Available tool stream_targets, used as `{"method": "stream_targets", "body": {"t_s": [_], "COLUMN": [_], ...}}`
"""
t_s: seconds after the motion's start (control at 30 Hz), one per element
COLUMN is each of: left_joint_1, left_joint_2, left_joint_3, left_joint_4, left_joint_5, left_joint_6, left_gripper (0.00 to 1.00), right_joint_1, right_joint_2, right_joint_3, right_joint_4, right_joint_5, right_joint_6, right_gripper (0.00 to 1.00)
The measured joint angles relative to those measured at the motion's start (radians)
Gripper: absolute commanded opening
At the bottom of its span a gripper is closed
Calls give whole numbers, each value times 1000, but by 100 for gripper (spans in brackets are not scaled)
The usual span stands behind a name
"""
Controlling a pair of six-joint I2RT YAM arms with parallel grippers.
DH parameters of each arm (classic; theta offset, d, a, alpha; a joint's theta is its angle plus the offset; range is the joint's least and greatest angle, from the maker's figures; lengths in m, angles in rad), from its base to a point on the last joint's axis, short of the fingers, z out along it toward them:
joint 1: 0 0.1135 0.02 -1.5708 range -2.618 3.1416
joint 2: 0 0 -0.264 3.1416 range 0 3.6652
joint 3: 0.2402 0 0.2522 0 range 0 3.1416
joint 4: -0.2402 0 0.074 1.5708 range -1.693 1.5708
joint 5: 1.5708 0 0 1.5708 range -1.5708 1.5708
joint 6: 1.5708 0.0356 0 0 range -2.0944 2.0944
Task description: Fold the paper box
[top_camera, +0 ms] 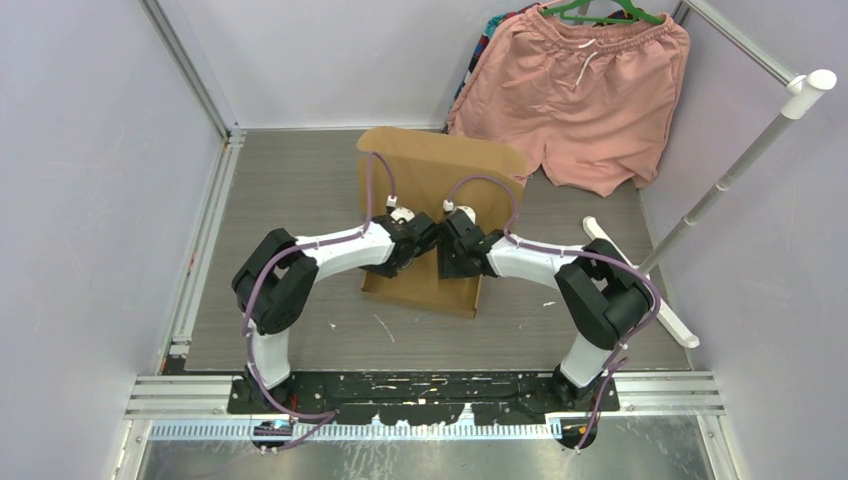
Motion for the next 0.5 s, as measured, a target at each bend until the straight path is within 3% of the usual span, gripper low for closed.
{"method": "stream_targets", "body": {"t_s": [0.1, 0.37, 0.5], "left_joint_1": [-6, -6, -6], "left_joint_2": [19, 24, 14], "left_joint_3": [-7, -25, -45], "left_joint_4": [0, 13, 28], "left_joint_5": [-16, -62, -86], "left_joint_6": [-6, -21, -22], "left_gripper": [39, 31, 19], "right_joint_1": [0, 3, 3], "right_joint_2": [7, 20, 31], "right_joint_3": [5, 10, 15], "right_joint_4": [11, 38, 58], "right_joint_5": [3, 11, 13], "right_joint_6": [0, -1, -2], "right_gripper": [47, 47, 47]}}
